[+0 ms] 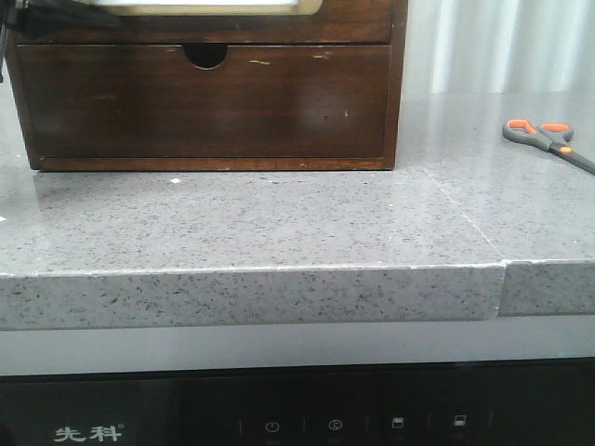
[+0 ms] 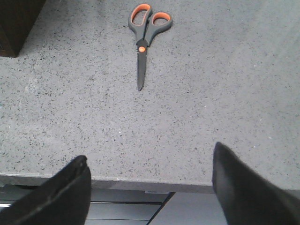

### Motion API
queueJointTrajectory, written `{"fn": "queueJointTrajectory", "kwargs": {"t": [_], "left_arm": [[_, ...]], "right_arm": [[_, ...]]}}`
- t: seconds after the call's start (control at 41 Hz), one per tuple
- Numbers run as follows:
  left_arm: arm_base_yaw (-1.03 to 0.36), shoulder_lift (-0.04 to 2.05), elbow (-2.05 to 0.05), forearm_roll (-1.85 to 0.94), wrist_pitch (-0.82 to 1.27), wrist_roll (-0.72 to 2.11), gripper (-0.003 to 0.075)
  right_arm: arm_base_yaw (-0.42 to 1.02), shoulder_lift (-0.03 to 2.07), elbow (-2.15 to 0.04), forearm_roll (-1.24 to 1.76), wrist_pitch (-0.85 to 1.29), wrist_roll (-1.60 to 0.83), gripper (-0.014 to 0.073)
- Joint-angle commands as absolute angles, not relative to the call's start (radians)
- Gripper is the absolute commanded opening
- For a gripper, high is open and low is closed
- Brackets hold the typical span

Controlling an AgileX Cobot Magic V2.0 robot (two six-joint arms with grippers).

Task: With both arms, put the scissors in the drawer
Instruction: 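Grasp the white drawer handle with the left gripper, then pull the drawer open toward the robot with the left gripper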

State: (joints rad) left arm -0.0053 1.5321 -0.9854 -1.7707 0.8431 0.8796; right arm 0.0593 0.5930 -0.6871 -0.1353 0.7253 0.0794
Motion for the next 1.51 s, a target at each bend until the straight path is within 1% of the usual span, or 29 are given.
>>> {"fn": "queueJointTrajectory", "kwargs": {"t": [0.0, 0.22, 0.415, 0.683, 0.805, 0.927, 1.073, 1.122, 1.171, 1.293, 1.366, 1.415, 1.488], "left_arm": [[-0.013, 1.497, -1.019, -1.860, 0.930, 0.885, 0.0120], [-0.013, 1.488, -1.004, -1.860, 0.971, 0.893, 0.0112], [-0.013, 1.416, -0.907, -1.860, 1.025, 0.919, 0.0112], [-0.013, 1.207, -0.691, -1.860, 1.109, 0.960, 0.0112], [-0.013, 1.095, -0.586, -1.860, 1.116, 0.960, 0.0112], [-0.013, 1.001, -0.516, -1.860, 1.112, 0.960, 0.0114], [-0.013, 0.933, -0.481, -1.860, 1.100, 0.956, 0.0122], [-0.013, 0.921, -0.479, -1.860, 1.085, 0.956, 0.0151], [-0.013, 0.919, -0.479, -1.858, 1.076, 0.956, 0.0206], [-0.013, 0.919, -0.479, -1.858, 1.063, 0.956, 0.0400], [-0.013, 0.919, -0.479, -1.858, 1.063, 0.956, 0.0479], [-0.013, 0.919, -0.479, -1.856, 1.063, 0.956, 0.0503], [-0.013, 0.919, -0.479, -1.847, 1.065, 0.956, 0.0507]], "right_arm": [[0.061, 0.603, -0.720, -0.156, 0.649, 0.069, 0.0560], [0.061, 0.603, -0.720, -0.156, 0.649, 0.069, 0.0560], [0.061, 0.603, -0.720, -0.156, 0.649, 0.069, 0.0560], [0.061, 0.603, -0.720, -0.156, 0.649, 0.069, 0.0560], [0.061, 0.603, -0.720, -0.156, 0.649, 0.069, 0.0560], [0.061, 0.603, -0.720, -0.156, 0.649, 0.069, 0.0560], [0.061, 0.603, -0.720, -0.156, 0.649, 0.069, 0.0560], [0.061, 0.603, -0.720, -0.156, 0.649, 0.069, 0.0560], [0.061, 0.603, -0.720, -0.156, 0.649, 0.069, 0.0560], [0.061, 0.603, -0.720, -0.156, 0.649, 0.069, 0.0560], [0.061, 0.603, -0.720, -0.156, 0.649, 0.069, 0.0560], [0.061, 0.603, -0.720, -0.156, 0.649, 0.069, 0.0560], [0.061, 0.603, -0.720, -0.156, 0.649, 0.069, 0.0560]]}}
